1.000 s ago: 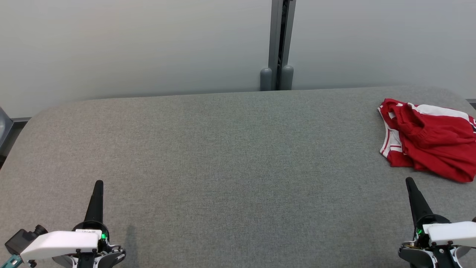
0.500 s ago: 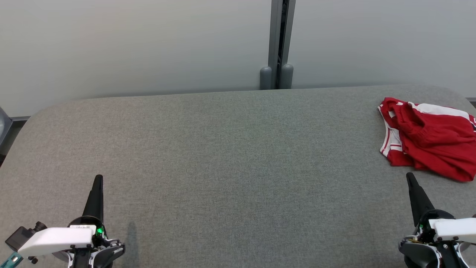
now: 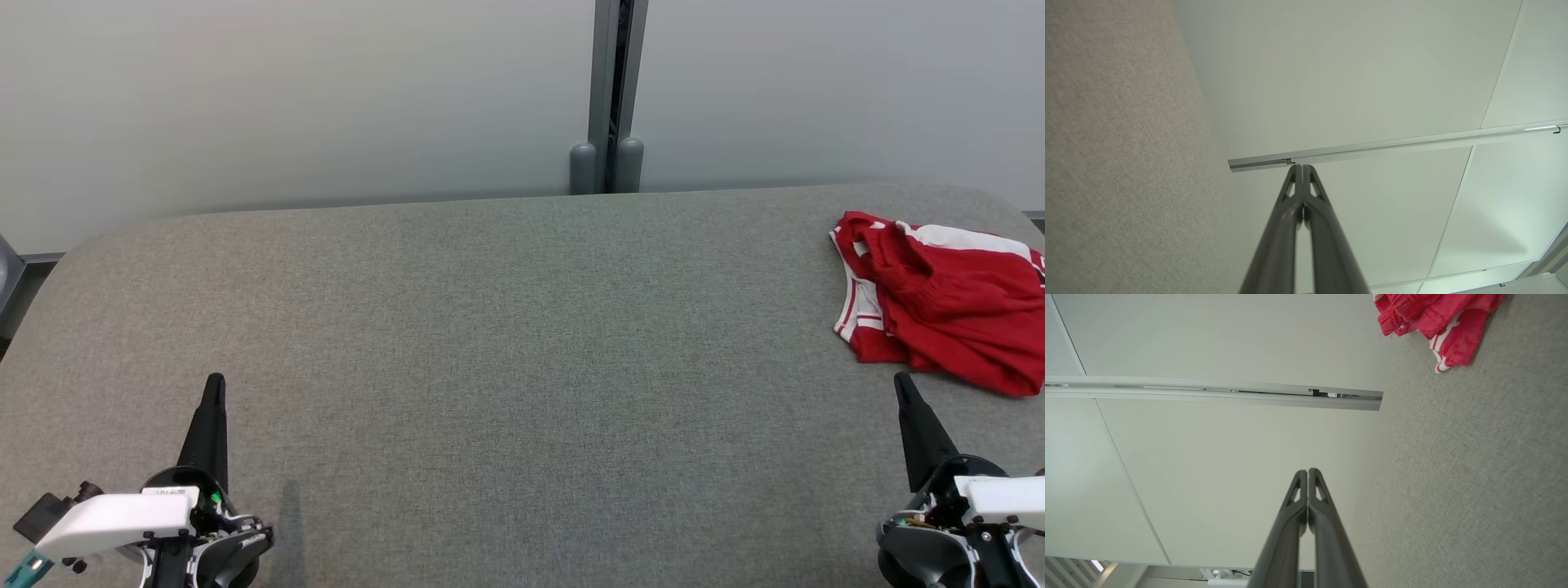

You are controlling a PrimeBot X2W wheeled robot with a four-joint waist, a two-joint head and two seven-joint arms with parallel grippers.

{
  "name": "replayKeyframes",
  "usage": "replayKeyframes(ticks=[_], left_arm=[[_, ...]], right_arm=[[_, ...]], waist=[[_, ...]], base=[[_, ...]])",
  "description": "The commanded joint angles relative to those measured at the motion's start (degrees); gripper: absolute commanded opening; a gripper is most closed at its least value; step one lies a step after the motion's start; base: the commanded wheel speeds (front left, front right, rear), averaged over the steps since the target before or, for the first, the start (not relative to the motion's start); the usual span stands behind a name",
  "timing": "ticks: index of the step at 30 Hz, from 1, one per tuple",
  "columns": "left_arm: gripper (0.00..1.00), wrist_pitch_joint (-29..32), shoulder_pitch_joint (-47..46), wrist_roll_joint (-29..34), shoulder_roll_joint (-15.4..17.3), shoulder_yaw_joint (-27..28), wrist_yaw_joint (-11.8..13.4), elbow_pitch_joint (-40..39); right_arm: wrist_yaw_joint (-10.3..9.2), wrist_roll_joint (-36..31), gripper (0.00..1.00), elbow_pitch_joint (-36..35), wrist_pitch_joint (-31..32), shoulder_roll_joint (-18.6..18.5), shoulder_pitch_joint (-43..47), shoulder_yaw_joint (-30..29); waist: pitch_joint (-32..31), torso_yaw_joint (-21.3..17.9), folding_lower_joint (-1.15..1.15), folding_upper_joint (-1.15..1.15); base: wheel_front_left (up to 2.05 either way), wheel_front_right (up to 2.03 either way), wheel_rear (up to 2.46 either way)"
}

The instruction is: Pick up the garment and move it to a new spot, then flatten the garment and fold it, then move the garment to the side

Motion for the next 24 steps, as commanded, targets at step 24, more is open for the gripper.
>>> replayKeyframes(ticks=[24], left_arm=[[0.0,0.6,-1.1,-2.1,0.3,0.3,-0.5,-0.3]], right_arm=[[0.02,2.0,0.0,-0.2,0.7,-0.1,-0.8,-0.2]], waist=[[0.1,0.0,0.0,0.0]], base=[[0.0,0.0,0.0]])
